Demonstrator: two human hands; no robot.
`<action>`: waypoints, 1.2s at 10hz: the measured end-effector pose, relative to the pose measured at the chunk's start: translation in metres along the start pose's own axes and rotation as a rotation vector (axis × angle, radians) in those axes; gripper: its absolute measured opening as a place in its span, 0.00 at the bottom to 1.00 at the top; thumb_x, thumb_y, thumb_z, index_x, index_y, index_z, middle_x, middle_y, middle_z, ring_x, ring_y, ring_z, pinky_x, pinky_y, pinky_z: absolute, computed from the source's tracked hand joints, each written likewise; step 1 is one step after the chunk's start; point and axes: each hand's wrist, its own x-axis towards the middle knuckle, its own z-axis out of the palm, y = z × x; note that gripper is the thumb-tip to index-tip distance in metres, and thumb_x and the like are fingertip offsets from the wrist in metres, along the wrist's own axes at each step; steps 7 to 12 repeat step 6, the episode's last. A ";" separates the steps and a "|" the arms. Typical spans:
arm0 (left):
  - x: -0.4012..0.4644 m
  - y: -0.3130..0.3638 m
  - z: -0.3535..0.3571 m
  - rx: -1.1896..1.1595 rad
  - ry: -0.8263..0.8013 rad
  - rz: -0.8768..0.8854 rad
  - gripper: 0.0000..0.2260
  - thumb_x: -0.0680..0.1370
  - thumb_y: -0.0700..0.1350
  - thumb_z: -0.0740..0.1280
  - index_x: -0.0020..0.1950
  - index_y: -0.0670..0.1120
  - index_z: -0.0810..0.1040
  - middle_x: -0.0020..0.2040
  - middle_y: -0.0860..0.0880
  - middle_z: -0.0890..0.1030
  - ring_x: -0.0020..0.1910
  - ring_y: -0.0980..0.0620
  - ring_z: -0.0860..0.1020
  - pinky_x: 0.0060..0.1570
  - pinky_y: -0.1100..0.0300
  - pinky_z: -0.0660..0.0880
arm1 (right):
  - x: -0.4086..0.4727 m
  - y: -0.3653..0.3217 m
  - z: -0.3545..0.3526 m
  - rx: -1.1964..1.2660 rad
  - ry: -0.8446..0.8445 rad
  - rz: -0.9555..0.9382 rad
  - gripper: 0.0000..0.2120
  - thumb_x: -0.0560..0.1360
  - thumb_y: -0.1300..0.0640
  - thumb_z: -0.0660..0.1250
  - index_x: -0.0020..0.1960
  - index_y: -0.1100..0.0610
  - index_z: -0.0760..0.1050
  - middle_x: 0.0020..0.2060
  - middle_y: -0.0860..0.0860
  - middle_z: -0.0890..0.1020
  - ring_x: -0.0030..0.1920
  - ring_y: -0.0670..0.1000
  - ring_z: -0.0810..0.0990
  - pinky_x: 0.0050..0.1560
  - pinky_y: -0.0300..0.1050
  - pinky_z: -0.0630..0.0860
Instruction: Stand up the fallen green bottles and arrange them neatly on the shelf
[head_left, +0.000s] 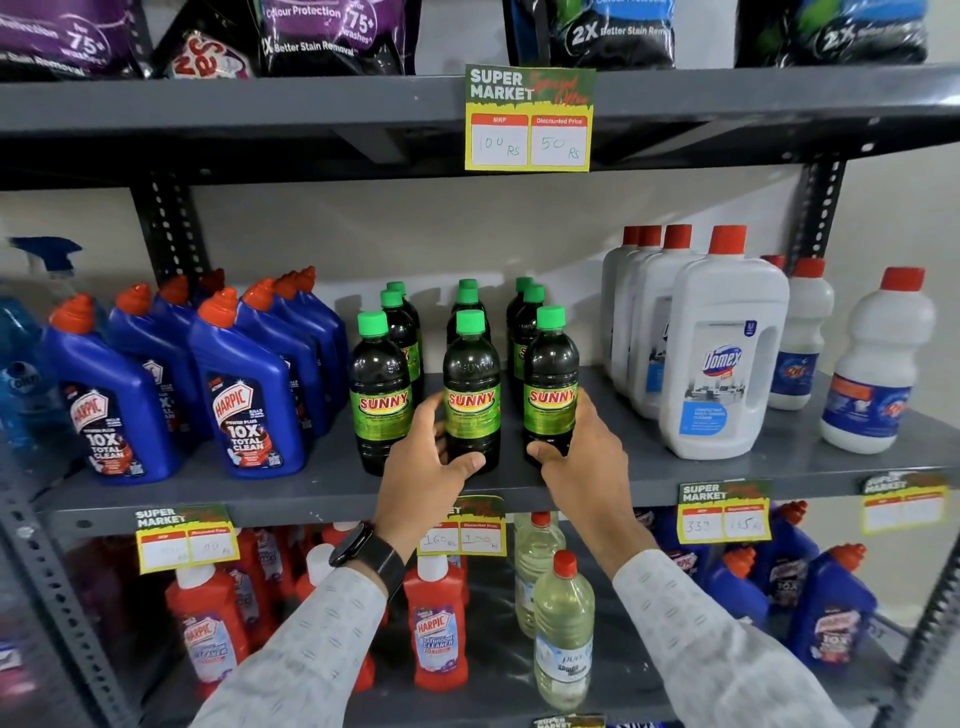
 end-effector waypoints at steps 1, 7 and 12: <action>0.000 -0.001 -0.001 0.007 -0.016 -0.011 0.38 0.73 0.41 0.77 0.78 0.56 0.63 0.58 0.69 0.73 0.54 0.82 0.72 0.50 0.82 0.69 | -0.001 0.002 -0.001 -0.024 0.000 0.000 0.33 0.74 0.57 0.77 0.74 0.49 0.66 0.58 0.47 0.82 0.56 0.50 0.79 0.53 0.44 0.70; -0.023 0.019 -0.007 0.176 0.140 0.047 0.39 0.76 0.52 0.72 0.82 0.56 0.55 0.73 0.50 0.76 0.66 0.59 0.77 0.68 0.54 0.75 | -0.009 -0.007 -0.019 -0.040 -0.051 0.010 0.47 0.78 0.49 0.74 0.85 0.54 0.48 0.75 0.53 0.74 0.74 0.55 0.72 0.70 0.53 0.70; -0.023 0.019 -0.007 0.176 0.140 0.047 0.39 0.76 0.52 0.72 0.82 0.56 0.55 0.73 0.50 0.76 0.66 0.59 0.77 0.68 0.54 0.75 | -0.009 -0.007 -0.019 -0.040 -0.051 0.010 0.47 0.78 0.49 0.74 0.85 0.54 0.48 0.75 0.53 0.74 0.74 0.55 0.72 0.70 0.53 0.70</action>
